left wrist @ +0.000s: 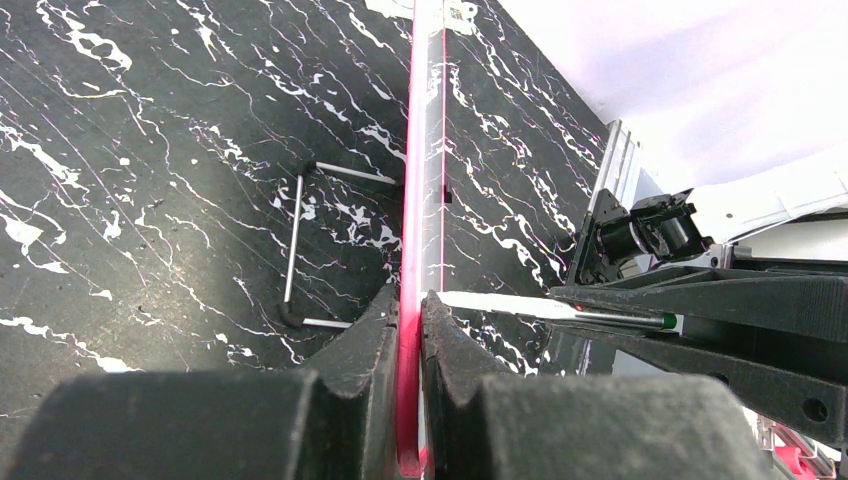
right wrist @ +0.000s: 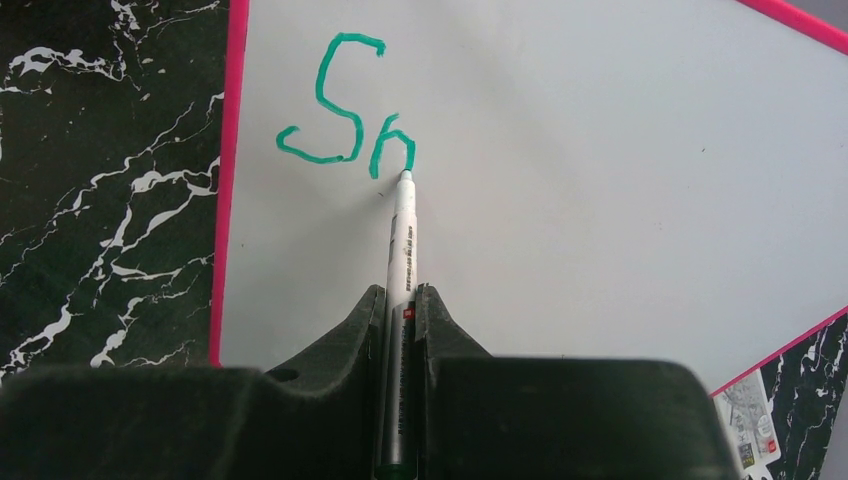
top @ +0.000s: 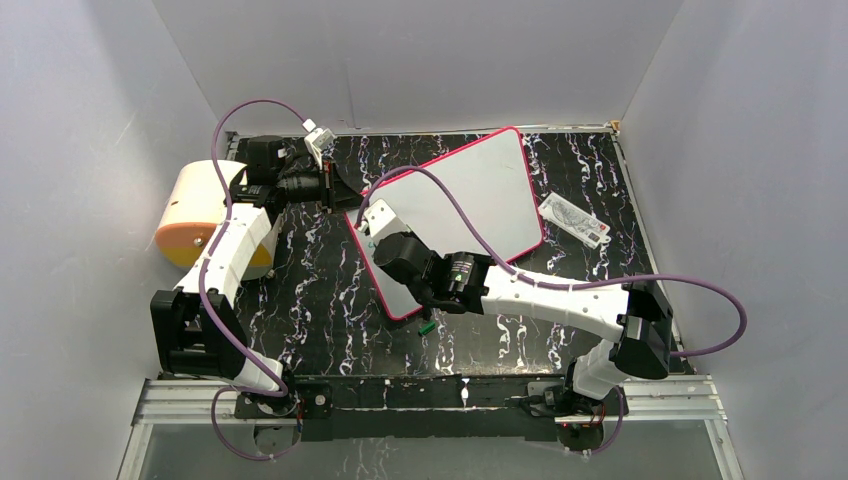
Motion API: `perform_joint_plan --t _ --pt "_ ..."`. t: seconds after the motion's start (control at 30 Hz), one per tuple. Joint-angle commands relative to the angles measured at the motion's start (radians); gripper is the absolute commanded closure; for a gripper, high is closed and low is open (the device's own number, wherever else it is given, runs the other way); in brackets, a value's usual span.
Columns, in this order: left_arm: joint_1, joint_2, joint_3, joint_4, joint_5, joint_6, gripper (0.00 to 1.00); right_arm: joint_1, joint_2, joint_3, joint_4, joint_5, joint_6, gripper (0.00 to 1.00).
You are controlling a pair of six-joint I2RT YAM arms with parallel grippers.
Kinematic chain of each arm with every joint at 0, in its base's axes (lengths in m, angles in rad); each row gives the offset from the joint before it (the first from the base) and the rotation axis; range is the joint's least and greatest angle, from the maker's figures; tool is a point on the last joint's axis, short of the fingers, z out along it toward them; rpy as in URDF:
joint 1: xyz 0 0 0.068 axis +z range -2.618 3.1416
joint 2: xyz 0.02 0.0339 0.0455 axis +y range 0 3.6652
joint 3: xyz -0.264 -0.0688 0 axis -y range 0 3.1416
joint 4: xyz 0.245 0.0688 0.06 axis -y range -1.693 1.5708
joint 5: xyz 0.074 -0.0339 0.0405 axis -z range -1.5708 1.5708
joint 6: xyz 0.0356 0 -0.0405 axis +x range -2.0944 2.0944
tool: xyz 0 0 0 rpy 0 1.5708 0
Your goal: Write a sentence on the whiteboard
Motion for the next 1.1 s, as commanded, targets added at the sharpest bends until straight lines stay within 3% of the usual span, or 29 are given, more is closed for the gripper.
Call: perform_joint_plan --t 0.0,0.8,1.07 --pt "-0.011 -0.006 -0.034 -0.046 -0.053 0.037 1.0 -0.011 -0.022 0.012 -0.005 -0.017 0.023 1.0" --pt "-0.011 -0.003 -0.033 -0.048 -0.052 0.037 1.0 -0.01 -0.015 0.018 -0.003 -0.015 0.026 1.0" --pt "-0.011 -0.004 -0.034 -0.045 -0.051 0.037 1.0 -0.011 -0.032 -0.011 0.087 0.016 -0.009 1.0"
